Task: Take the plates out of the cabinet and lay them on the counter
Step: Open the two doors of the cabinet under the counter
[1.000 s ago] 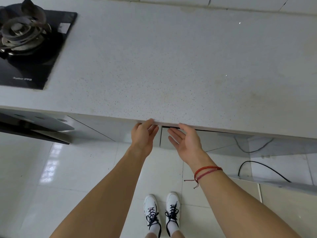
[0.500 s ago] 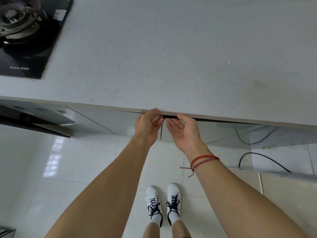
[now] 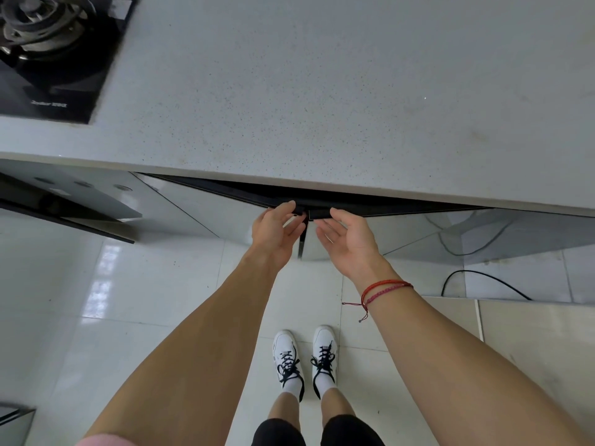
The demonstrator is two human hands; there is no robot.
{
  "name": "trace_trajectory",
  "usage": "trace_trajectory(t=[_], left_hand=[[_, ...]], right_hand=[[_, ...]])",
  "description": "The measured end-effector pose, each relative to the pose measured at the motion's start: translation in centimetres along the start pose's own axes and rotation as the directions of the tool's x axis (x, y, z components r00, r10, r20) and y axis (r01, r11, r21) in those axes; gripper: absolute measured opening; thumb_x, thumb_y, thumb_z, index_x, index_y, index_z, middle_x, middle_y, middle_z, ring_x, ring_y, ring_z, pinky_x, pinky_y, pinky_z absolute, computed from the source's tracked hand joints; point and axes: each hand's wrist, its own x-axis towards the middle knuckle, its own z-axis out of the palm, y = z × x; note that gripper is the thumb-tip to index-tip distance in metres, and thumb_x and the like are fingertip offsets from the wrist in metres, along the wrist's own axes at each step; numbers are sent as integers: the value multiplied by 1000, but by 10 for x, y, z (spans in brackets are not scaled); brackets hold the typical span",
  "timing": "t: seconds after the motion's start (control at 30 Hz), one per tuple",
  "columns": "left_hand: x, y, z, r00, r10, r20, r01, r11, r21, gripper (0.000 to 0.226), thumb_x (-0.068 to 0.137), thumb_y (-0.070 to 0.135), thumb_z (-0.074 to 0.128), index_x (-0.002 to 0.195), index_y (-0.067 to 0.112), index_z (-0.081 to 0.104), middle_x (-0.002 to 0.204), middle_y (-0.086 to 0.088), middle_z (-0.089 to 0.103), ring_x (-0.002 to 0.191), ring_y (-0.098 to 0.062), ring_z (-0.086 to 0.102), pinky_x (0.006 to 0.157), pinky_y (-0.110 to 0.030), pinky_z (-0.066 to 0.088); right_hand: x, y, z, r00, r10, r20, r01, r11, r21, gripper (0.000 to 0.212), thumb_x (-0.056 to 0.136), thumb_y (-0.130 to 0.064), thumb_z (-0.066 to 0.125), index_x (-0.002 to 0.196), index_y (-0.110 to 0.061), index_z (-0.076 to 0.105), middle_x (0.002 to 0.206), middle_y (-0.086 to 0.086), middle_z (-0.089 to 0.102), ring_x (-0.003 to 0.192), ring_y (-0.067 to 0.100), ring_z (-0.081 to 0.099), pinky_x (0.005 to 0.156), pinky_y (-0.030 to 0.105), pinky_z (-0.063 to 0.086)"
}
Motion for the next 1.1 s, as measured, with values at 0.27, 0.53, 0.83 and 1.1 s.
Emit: trace_trajectory(t=[0.27, 0.53, 0.83, 1.1], left_hand=[[-33, -11, -26, 999, 9, -38, -6, 997, 77, 48, 86, 10, 71, 129, 6, 50, 121, -17, 62, 104, -28, 69, 84, -32, 59], [-66, -15, -61, 997, -1, -80, 12, 989, 149, 45, 85, 11, 72, 127, 8, 55, 120, -12, 61, 107, -29, 66, 88, -35, 58], [-94, -21, -100, 986, 117, -120, -64, 923, 379, 25, 91, 7, 64, 115, 0, 62, 120, -20, 65, 99, -31, 67, 90, -34, 57], [-116, -18, -137, 952, 215, -216, -52, 813, 580, 57, 85, -4, 64, 139, 2, 47, 93, -13, 67, 85, -27, 65, 89, -33, 54]], right_hand=[[-25, 19, -26, 998, -12, -60, 4, 992, -130, 29, 90, -12, 68, 118, -8, 61, 125, 16, 66, 113, 25, 65, 84, 32, 55], [-51, 33, -54, 996, -18, -90, 0, 980, -201, 11, 91, -9, 65, 102, -9, 63, 122, 15, 68, 113, 27, 65, 80, 32, 54], [-88, 45, -97, 988, -57, -143, 5, 941, -340, 11, 91, 0, 63, 90, -10, 58, 100, 16, 68, 93, 28, 67, 85, 37, 56], [-110, 43, -142, 968, -103, -228, -22, 872, -488, 17, 91, 8, 57, 93, -8, 61, 97, 16, 67, 85, 25, 67, 72, 36, 57]])
